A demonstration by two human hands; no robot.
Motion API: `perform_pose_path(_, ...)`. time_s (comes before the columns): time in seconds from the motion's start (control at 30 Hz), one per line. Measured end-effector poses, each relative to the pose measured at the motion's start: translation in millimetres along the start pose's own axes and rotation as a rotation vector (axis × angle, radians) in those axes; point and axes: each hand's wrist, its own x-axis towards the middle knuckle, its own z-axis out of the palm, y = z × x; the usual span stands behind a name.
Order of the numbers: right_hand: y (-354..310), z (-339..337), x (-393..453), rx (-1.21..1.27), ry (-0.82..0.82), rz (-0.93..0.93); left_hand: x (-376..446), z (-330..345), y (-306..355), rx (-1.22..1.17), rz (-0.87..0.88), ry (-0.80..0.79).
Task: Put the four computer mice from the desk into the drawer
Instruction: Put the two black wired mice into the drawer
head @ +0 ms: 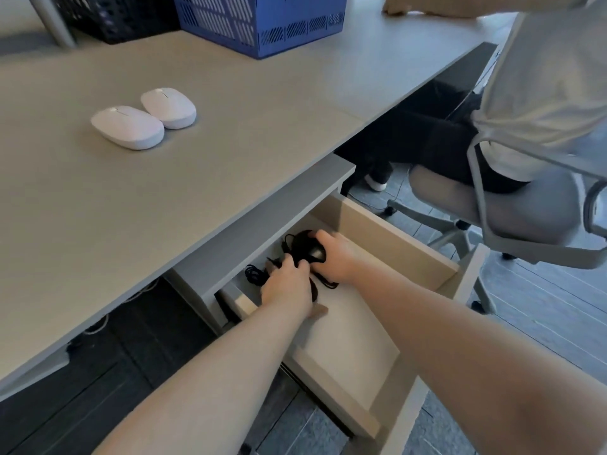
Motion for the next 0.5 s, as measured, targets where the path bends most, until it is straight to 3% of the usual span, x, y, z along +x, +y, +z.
perform_pose_path(0.13, 0, 2, 0, -0.010, 0.027, -0.031, -1, -1, 1, -0.024, -0.005, 0.028)
perform_pose_path(0.5, -32, -47, -25, -0.102, 0.030, -0.002, -23, -50, 10, 0.219, 0.017, 0.087)
